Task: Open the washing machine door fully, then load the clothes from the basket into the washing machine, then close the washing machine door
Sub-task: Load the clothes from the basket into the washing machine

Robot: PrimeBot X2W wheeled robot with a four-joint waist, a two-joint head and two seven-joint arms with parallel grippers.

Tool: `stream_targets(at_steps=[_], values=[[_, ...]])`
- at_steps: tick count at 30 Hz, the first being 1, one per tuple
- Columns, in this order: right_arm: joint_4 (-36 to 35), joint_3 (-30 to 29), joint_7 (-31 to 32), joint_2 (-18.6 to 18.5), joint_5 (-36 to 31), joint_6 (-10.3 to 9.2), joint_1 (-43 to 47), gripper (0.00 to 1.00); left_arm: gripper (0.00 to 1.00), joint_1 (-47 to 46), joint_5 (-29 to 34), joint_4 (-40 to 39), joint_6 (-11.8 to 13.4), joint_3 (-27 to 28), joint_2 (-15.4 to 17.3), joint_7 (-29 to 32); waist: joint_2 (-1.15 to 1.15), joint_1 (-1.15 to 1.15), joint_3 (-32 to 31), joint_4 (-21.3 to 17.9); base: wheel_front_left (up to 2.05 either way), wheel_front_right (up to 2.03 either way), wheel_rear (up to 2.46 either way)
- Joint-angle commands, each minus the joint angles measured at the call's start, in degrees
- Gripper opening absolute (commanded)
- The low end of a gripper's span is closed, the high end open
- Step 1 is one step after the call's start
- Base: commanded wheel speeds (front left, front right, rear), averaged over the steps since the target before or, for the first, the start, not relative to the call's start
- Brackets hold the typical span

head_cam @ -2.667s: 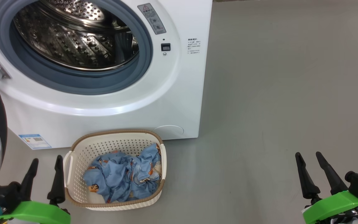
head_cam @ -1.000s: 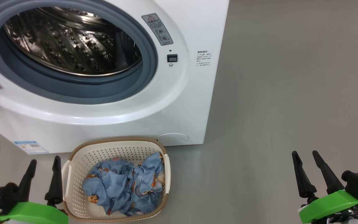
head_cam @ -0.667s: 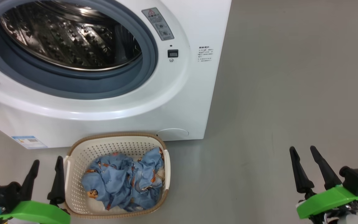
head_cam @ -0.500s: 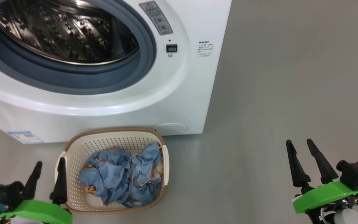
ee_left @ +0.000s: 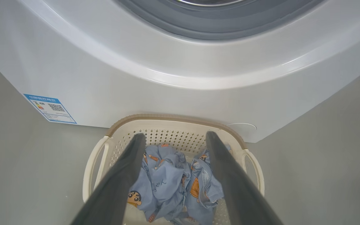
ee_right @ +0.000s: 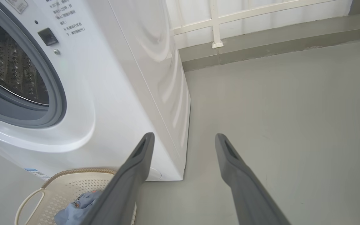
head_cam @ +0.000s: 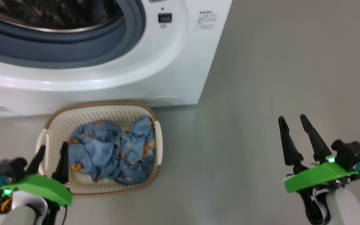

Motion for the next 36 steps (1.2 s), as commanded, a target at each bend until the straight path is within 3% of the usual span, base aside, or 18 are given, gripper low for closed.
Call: stream_targets(at_steps=[1,18,36], values=[[-1.76,1.66,-0.69,0.34,-0.66,0.09,-1.52,1.0,1.0,-2.63,-0.97,0.47,-0.09,0.93,2.74,-0.35,0.0,0.0,5.3,-0.96,0.0,0.0,0.0],[-4.73,3.67,-0.69,3.52,-2.68,0.09,-9.24,1.0,1.0,-19.87,-12.69,15.32,-0.09,-15.37,9.64,-0.35,0.0,0.0,20.65,-4.26,0.0,0.0,0.0],[-5.32,5.39,-0.69,3.9,-1.32,0.09,-12.29,1.0,1.0,-30.22,-23.37,20.83,-0.09,-31.83,13.85,-0.35,0.0,0.0,28.51,-5.27,0.0,0.0,0.0]])
